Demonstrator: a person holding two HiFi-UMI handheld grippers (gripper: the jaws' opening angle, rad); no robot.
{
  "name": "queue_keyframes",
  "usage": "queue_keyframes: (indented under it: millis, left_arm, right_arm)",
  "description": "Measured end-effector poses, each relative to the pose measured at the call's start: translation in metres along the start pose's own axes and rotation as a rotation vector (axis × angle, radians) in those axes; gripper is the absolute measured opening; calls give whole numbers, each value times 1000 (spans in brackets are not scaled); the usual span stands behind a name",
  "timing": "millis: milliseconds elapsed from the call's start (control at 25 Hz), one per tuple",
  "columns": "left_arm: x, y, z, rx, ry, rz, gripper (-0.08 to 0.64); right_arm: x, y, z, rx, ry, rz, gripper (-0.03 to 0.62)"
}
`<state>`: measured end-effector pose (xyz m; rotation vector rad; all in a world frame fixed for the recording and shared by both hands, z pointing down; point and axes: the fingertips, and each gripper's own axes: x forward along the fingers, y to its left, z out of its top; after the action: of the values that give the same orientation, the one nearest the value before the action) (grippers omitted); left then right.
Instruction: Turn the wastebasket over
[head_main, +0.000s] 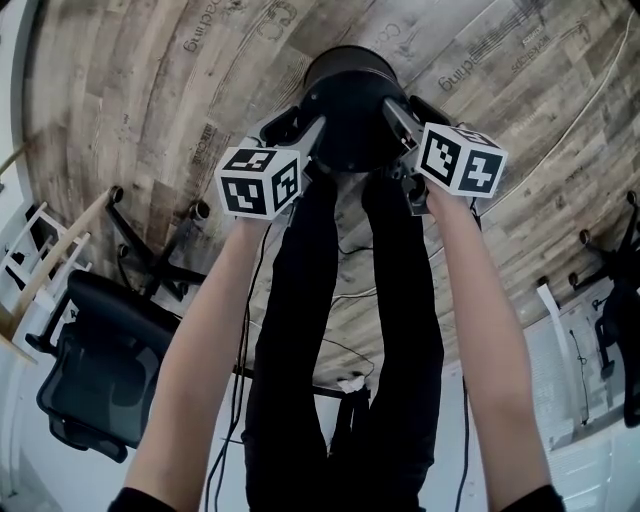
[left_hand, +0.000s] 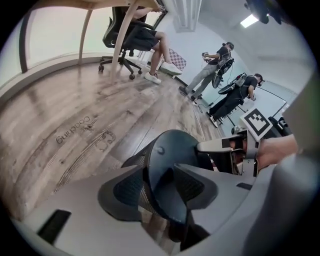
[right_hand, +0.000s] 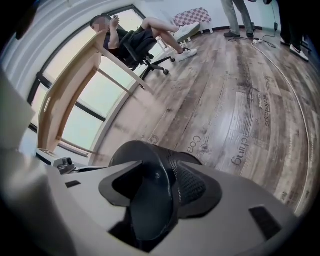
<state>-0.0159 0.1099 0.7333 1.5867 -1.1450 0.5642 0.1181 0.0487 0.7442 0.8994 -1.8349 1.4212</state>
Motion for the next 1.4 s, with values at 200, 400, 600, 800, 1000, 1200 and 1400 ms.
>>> queue_keyframes:
  millis: [200,400,600,800,1000,1200,1400]
  left_arm:
    - [4,8,19,32,-17,7,202]
    - [9,13,32,62,25,-13,204]
    - [7,9,36,136,67,-1,206]
    - [-13,-6,49,174,52,5,202]
    - [-52,-33,65,135,22,27,186]
    - [-103,-77,81,64,-16,29,169]
    - [-160,-124,95,28,-47,31,140]
  right_arm:
    - [6,3,16,0,-39,-20,235]
    - [13,5,29,-3,3,-34,235]
    - [8,4,32,-43,51,-94,187]
    - [-17,16,44,-123,67,-95,175]
    - [-56,42,53,-205,106,-84,175]
    - [-109,82,54,-302,154,-64,176]
    - [-170,120,60,-378,174,-27,176]
